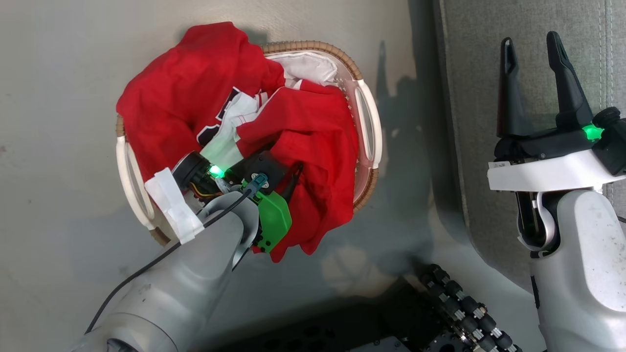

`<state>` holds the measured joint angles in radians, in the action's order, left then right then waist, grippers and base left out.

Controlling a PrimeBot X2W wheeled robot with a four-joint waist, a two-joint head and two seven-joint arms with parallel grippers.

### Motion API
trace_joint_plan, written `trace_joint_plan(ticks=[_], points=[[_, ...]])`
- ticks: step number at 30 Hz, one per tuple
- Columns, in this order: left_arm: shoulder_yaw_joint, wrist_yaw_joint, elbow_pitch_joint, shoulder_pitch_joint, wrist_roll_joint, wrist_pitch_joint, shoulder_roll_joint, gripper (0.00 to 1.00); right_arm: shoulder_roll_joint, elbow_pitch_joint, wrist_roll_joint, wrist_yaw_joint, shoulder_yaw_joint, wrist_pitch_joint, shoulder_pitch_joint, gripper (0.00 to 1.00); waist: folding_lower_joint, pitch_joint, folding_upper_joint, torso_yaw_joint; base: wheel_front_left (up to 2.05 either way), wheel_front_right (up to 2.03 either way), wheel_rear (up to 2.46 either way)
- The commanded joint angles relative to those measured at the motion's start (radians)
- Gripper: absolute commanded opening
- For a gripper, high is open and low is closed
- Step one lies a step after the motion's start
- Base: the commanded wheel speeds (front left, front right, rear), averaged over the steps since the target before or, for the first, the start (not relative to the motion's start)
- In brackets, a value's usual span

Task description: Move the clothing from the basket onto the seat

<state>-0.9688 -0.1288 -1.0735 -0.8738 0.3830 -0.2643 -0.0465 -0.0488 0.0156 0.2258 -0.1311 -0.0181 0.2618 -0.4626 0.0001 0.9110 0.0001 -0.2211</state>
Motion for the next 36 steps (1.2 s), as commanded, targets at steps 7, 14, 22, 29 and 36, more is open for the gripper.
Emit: trace_joint_plan(ticks=[7,14,22,29,36], points=[[-0.05,-0.003,-0.012,-0.029,0.051,0.0,-0.007,0.15,-0.003,0.004,0.014,0.001,0.01,0.005,-0.016,1.0,-0.0001,0.014,-0.0001,-0.017,0.0,0.0,0.0],[-0.09,-0.003,0.014,-0.032,0.096,0.0,-0.007,0.0,-0.003,0.019,-0.003,0.001,0.0,0.005,-0.008,1.0,-0.0001,-0.005,-0.0001,-0.002,0.0,0.0,0.0],[-0.094,-0.003,0.071,0.008,0.106,0.0,-0.006,0.0,-0.003,0.047,-0.03,0.001,-0.017,0.005,0.011,1.0,-0.0001,-0.091,-0.0001,0.044,0.0,0.0,0.0],[-0.046,-0.003,0.16,0.048,0.067,0.0,-0.009,0.0,-0.004,0.067,-0.069,0.001,-0.036,0.005,0.047,1.0,-0.0001,-0.216,-0.0001,0.097,0.0,0.0,0.0],[0.02,-0.003,0.278,0.095,0.014,0.0,-0.014,0.0,-0.004,0.094,-0.109,0.001,-0.063,0.005,0.109,1.0,-0.0001,-0.372,-0.0001,0.154,0.0,0.0,0.0]])
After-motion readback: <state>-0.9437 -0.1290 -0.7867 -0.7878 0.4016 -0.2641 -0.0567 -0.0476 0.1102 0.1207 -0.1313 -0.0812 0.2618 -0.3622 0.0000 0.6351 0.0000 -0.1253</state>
